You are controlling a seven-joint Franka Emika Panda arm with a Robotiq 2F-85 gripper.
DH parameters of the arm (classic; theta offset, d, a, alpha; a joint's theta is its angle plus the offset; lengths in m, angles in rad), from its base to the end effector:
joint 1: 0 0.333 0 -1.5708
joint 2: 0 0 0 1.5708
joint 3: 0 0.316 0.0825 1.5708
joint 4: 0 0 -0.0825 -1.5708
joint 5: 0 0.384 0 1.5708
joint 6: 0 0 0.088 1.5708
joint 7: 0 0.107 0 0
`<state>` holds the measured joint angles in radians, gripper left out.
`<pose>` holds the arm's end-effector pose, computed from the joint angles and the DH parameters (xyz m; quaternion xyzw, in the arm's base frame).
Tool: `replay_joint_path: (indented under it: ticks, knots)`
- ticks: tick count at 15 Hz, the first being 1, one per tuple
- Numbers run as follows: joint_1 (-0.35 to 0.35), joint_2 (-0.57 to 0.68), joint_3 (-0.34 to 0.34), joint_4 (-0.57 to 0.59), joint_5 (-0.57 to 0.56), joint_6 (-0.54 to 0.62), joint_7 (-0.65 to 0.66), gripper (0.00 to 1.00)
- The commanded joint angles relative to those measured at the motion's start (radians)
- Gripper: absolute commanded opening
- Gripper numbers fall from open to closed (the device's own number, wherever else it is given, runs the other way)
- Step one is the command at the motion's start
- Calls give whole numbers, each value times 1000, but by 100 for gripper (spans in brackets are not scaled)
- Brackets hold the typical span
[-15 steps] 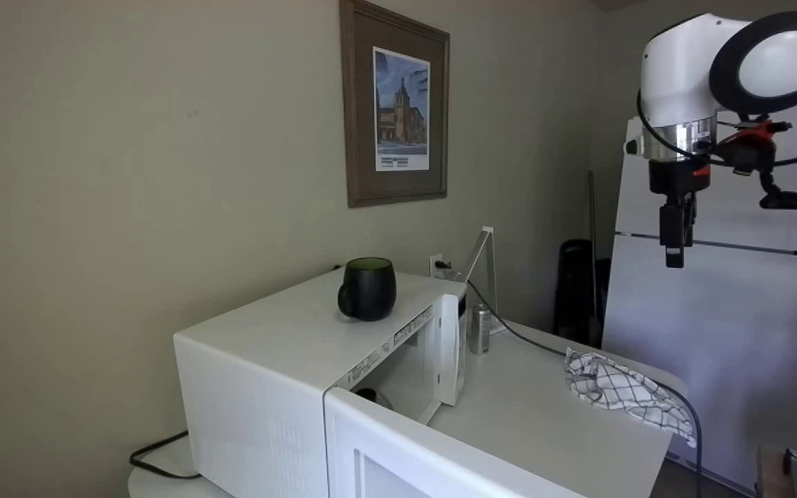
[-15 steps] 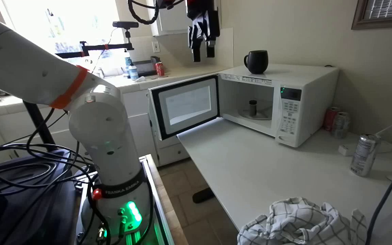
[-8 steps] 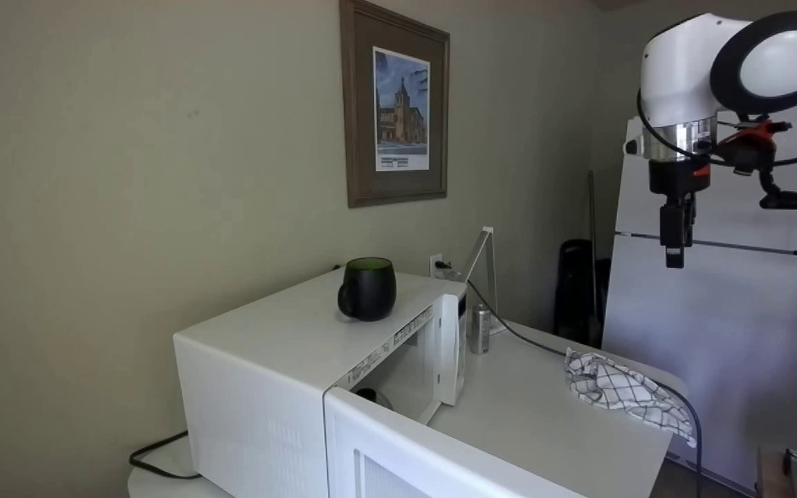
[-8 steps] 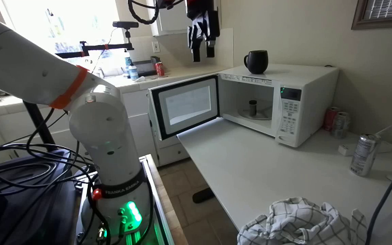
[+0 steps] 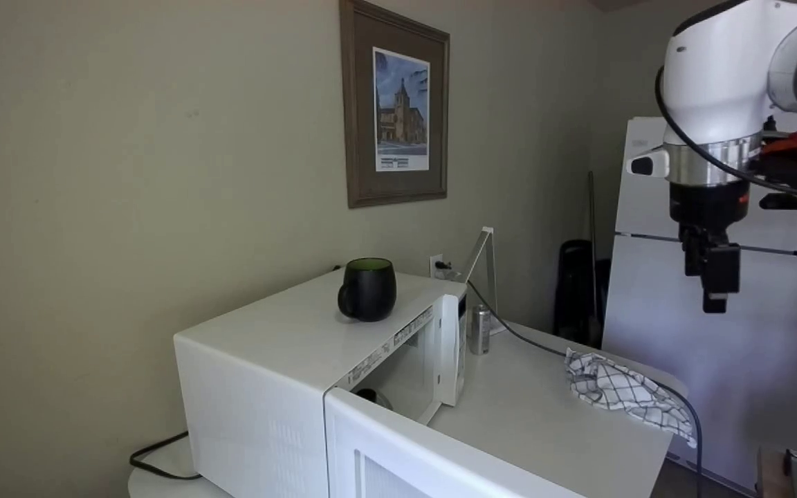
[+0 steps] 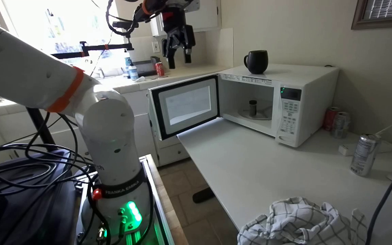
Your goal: Close the microwave door.
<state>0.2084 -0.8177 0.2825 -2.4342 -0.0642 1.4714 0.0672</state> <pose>0.2515 0.1477 0.5470 0.9751 0.1569 -0.0485 0.1492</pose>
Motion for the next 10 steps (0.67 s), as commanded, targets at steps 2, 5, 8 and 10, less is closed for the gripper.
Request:
replay_joint_path:
  ticks: [2, 5, 8, 10]
  knots:
    - [115, -24, 146, -17, -47, 11, 12, 100]
    - [173, 14, 211, 43, -119, -3, -25, 100]
    - [229, 47, 216, 99, -193, 1, -118, 100]
    - [232, 20, 213, 75, -172, -6, -67, 100]
